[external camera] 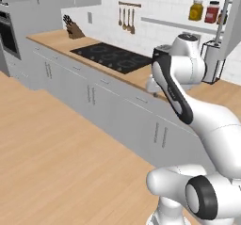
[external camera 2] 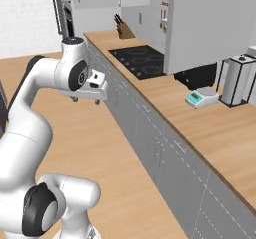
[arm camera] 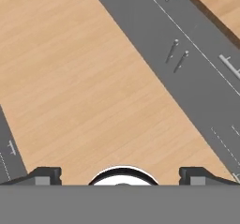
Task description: Gather all objects into one cabinet and sort the glasses and bowls to opposite sides.
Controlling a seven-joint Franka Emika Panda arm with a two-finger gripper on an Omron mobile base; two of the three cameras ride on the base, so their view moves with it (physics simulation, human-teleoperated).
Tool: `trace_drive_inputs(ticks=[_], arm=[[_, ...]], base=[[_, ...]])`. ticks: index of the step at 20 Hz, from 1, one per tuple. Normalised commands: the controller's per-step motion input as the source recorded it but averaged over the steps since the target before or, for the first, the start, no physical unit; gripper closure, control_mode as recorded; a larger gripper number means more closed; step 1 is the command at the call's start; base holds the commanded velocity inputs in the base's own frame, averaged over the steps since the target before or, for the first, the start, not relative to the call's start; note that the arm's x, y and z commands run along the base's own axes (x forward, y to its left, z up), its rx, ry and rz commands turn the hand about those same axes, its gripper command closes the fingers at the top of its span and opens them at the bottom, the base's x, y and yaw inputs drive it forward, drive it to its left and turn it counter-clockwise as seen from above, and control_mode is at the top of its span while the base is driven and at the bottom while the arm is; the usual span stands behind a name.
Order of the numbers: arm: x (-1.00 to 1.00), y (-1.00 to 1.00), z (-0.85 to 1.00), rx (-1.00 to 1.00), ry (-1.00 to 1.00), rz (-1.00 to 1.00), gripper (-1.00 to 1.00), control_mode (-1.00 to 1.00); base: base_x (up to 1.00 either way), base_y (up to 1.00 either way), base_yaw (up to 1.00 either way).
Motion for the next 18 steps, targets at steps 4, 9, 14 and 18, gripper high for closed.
trace_drive_inputs(ticks=[4,9,14,18], arm=[[0.00,0.00,0.00,0.00,0.00,0.00,-1.00,1.00],[0.00,0.00,0.00,0.00,0.00,0.00,-1.00,1.00],[0.00,0.00,0.00,0.00,0.00,0.00,-1.00,1.00],[0.00,0.00,0.00,0.00,0.00,0.00,-1.00,1.00]], base=[[0.48,-0.13,0.01],[1.00,-0.14,0.00],[0.81,0.15,0.21],[0.37,0.15,0.48]])
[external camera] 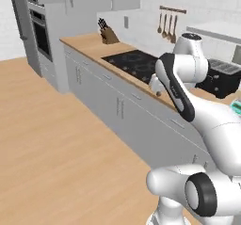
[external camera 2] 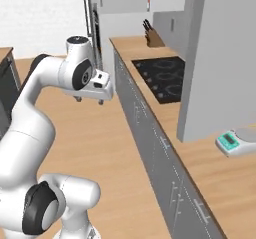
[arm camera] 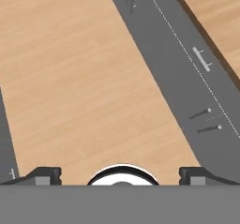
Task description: Gather all objects into one cabinet and sort the glasses and bowls to opposite sides.
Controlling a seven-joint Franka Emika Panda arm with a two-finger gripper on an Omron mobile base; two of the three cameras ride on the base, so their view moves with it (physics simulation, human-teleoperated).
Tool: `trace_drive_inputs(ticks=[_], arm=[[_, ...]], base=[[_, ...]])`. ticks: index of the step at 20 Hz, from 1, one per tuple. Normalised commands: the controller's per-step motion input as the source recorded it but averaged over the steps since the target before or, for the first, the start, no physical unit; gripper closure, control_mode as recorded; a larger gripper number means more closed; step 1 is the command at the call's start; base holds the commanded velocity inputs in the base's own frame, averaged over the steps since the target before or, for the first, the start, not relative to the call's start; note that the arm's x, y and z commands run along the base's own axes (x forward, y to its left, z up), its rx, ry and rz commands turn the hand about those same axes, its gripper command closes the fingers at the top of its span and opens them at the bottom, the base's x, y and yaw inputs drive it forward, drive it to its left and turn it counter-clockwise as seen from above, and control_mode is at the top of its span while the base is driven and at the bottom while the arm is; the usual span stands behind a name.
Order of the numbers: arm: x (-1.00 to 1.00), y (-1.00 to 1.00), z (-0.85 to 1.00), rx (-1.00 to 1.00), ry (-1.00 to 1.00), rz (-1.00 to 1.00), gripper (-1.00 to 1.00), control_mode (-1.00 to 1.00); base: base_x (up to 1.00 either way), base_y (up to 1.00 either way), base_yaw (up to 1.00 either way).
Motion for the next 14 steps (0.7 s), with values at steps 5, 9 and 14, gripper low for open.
trace_drive_inputs(ticks=[5,9,14], arm=[[0.00,0.00,0.00,0.00,0.00,0.00,-1.00,1.00],[0.00,0.00,0.00,0.00,0.00,0.00,-1.00,1.00],[0.00,0.00,0.00,0.00,0.00,0.00,-1.00,1.00]], base=[[0.33,0.07,0.46],[0.69,0.07,0.28],[1.00,0.40,0.00]])
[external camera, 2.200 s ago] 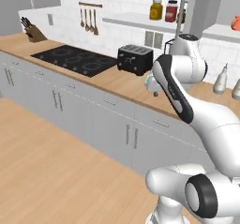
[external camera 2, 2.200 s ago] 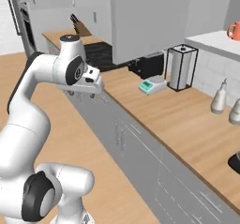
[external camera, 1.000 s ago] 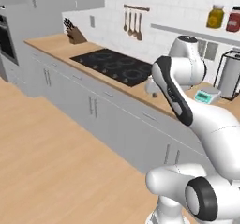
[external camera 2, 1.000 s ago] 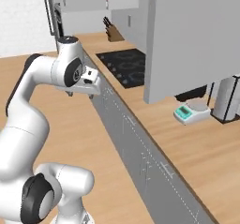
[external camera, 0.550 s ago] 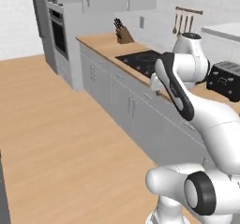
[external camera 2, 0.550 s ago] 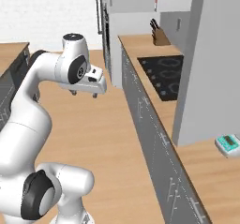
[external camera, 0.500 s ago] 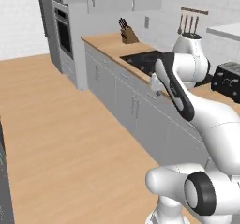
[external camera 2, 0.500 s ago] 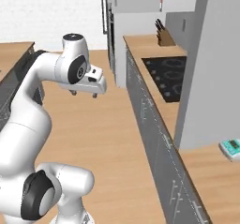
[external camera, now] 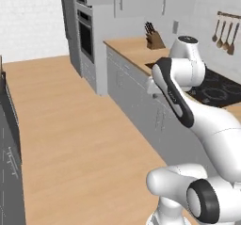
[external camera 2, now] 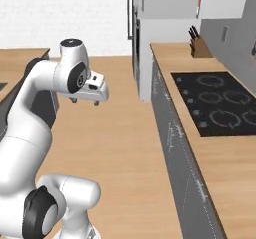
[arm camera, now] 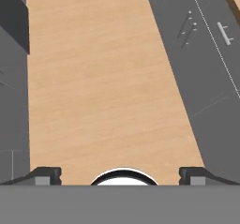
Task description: Gather all objects into one cabinet and sort the glasses and bowls to opposite sides.
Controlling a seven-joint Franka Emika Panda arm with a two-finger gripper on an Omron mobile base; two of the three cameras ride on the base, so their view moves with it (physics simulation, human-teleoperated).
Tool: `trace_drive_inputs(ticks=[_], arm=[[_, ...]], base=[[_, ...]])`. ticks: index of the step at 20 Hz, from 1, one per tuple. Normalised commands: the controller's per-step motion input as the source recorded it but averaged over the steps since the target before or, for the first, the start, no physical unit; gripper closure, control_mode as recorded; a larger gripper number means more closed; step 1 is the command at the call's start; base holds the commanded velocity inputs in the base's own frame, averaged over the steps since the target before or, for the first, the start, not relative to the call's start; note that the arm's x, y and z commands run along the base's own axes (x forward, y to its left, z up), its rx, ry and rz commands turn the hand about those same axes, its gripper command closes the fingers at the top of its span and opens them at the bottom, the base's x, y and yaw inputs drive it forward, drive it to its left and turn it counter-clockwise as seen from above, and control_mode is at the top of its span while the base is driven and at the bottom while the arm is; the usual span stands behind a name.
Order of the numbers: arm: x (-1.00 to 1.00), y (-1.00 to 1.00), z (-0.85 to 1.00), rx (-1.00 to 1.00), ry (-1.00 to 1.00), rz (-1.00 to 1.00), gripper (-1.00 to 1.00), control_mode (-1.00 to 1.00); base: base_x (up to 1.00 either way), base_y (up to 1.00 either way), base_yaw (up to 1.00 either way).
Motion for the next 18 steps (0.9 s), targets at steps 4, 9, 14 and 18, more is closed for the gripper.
trace_drive_inputs(ticks=[4,9,14,18], arm=[[0.00,0.00,0.00,0.00,0.00,0.00,-1.00,1.00],[0.00,0.00,0.00,0.00,0.00,0.00,-1.00,1.00],[0.00,0.00,0.00,0.00,0.00,0.00,-1.00,1.00],[0.00,0.00,0.00,0.00,0.00,0.00,-1.00,1.00]], base=[[1.00,0.58,0.00],[1.00,0.51,0.15],[1.00,0.03,0.17],[1.00,0.00,0.00]])
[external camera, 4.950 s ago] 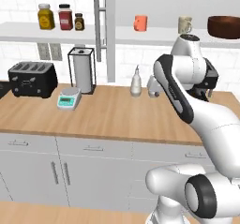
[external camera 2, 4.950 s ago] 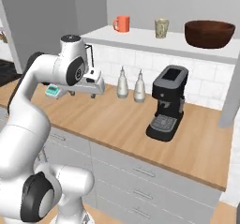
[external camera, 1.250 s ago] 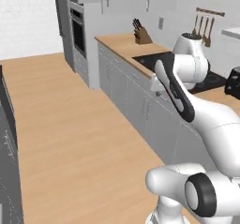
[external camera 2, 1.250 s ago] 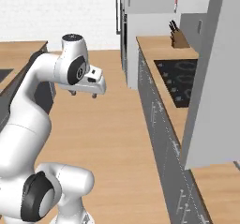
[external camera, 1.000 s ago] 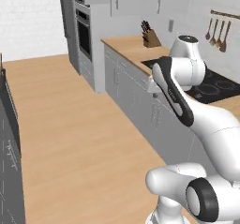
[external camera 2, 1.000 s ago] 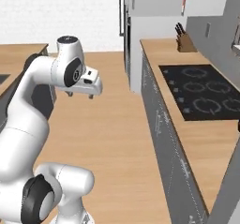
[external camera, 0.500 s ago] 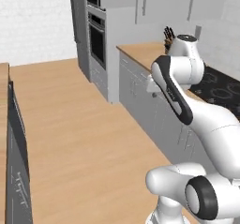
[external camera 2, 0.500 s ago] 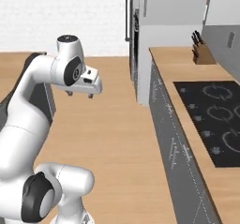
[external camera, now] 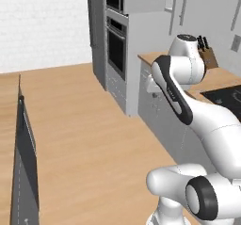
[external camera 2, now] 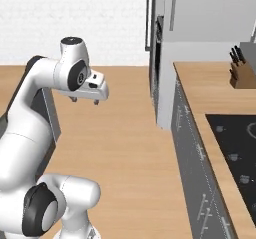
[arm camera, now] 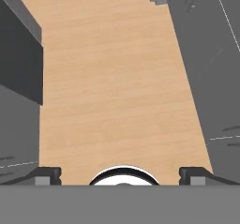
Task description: Gather all objects into one cabinet and sort the glasses and bowls to opposite sides.
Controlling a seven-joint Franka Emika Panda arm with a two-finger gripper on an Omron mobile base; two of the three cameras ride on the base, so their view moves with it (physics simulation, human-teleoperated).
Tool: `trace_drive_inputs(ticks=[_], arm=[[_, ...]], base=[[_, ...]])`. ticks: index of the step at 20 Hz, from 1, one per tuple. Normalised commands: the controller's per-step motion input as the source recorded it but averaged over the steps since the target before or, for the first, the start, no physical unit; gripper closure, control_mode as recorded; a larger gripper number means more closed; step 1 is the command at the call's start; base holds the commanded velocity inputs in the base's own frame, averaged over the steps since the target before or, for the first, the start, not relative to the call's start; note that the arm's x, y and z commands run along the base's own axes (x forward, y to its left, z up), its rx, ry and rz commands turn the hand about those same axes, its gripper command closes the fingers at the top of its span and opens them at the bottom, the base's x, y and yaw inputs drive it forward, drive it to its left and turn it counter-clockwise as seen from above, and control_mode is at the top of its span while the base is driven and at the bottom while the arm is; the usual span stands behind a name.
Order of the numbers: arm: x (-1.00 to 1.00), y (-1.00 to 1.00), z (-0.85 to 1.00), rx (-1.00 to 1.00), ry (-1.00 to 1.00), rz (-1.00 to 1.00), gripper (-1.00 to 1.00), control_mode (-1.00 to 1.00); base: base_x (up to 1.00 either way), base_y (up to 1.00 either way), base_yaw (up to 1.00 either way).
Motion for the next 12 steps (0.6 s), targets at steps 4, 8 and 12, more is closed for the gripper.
trace_drive_inputs(ticks=[4,8,12], arm=[[0.00,0.00,0.00,0.00,0.00,0.00,-1.00,1.00],[0.00,0.00,0.00,0.00,0.00,0.00,-1.00,1.00],[0.00,0.00,0.00,0.00,0.00,0.00,-1.00,1.00]], base=[[1.00,0.11,0.00],[1.00,0.11,0.00],[1.00,0.16,0.00]])
